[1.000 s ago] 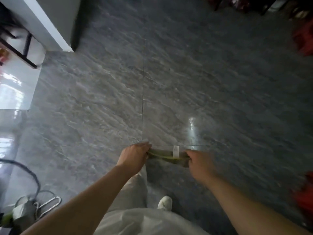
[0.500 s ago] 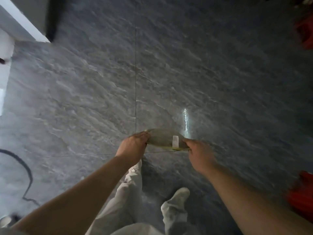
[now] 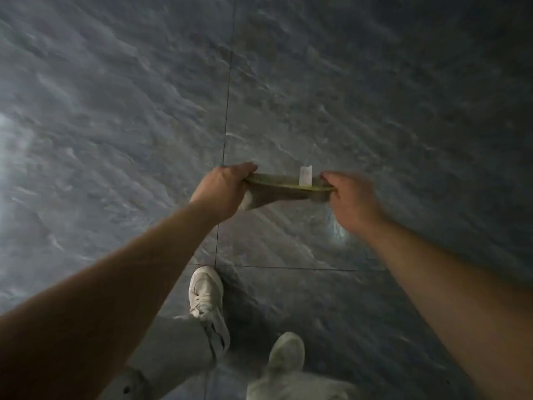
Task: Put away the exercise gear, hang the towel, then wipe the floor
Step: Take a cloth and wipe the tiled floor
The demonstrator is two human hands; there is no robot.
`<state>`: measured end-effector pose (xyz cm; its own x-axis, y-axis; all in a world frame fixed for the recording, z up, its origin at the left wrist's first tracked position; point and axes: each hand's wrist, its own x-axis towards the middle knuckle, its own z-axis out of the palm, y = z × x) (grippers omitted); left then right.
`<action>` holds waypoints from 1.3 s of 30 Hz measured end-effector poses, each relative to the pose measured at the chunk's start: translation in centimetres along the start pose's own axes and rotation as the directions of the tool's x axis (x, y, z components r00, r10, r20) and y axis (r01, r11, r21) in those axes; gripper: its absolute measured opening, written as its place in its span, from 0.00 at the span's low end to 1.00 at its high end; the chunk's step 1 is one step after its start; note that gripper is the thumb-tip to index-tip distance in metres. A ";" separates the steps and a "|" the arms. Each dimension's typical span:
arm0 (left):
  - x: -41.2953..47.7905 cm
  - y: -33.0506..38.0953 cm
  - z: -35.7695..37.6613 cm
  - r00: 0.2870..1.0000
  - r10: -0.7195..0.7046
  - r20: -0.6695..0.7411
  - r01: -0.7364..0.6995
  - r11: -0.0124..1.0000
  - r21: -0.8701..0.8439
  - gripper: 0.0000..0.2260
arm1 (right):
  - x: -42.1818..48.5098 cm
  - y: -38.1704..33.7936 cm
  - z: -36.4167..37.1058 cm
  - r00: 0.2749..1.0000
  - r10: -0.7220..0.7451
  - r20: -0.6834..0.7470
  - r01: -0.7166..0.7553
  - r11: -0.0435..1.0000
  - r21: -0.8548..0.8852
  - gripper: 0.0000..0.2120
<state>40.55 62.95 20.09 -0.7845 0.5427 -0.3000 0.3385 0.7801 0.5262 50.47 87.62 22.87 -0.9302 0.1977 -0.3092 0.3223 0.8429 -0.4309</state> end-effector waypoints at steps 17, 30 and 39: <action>-0.9 -12.6 28.7 0.971 -0.019 0.240 -0.056 0.951 0.306 0.30 | 2.0 9.1 30.3 0.926 0.130 0.355 -0.058 0.977 -0.207 0.32; 4.7 -14.2 31.8 0.936 -0.223 0.271 0.125 0.933 0.337 0.40 | 7.4 10.6 33.4 0.918 0.231 0.322 -0.128 0.942 -0.310 0.46; 12.2 -14.5 29.3 0.926 -0.258 0.275 0.158 0.927 0.340 0.46 | 14.4 10.2 31.4 0.900 0.274 0.340 -0.157 0.930 -0.333 0.47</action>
<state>41.30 67.35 -14.50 -0.6714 0.3867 -0.6323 0.3665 0.9147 0.1702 45.88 83.31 -12.62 -0.6890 0.2387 -0.6844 0.3875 0.9192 -0.0695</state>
